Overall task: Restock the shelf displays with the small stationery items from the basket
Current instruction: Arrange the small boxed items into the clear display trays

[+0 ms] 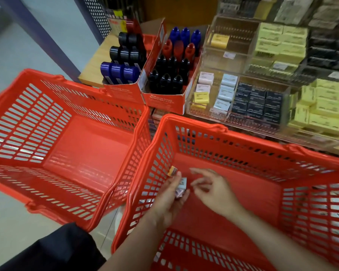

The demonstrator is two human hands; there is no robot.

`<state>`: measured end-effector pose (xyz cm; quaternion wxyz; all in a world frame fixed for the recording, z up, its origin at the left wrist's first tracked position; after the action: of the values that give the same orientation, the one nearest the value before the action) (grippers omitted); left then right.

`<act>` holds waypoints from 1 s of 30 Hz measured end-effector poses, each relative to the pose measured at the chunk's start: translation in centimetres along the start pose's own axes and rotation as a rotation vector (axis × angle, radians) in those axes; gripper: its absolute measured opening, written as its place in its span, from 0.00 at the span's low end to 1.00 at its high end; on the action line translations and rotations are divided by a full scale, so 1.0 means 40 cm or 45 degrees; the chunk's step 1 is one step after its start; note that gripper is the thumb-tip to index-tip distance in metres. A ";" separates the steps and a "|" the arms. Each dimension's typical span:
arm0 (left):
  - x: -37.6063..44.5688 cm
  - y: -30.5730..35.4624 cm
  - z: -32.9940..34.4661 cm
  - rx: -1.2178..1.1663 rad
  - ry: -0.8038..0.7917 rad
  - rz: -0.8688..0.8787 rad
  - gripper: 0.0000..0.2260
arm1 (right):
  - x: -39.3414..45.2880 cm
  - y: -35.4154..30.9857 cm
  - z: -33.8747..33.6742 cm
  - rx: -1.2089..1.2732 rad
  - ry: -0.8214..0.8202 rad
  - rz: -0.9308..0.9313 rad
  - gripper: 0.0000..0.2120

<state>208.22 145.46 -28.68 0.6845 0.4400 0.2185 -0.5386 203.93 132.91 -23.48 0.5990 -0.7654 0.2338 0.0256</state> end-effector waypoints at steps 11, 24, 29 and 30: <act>-0.025 -0.034 -0.082 -0.131 0.190 -0.108 0.11 | 0.212 0.108 0.179 -0.264 -0.083 0.294 0.20; -0.183 0.071 0.102 -0.113 0.172 -0.058 0.09 | -0.068 -0.085 -0.057 1.432 -0.117 0.345 0.14; -0.335 0.149 0.293 0.162 0.009 0.001 0.10 | -0.193 -0.342 -0.171 1.028 -0.164 0.076 0.14; -0.366 0.162 0.326 0.216 -0.018 -0.008 0.10 | -0.215 -0.388 -0.198 0.893 -0.146 0.032 0.14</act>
<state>207.24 142.71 -8.23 0.6446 0.4919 0.1687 -0.5604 200.39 131.07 -4.49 0.8371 -0.5077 0.2037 -0.0060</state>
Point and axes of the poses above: each hand's wrist, its own x-axis towards the middle knuckle, its own z-axis out of the palm, y = z × x, the point moved 10 cm from there along x, towards the middle knuckle, and after that the axes turned 11 degrees about -y, right-handed, at the moved point
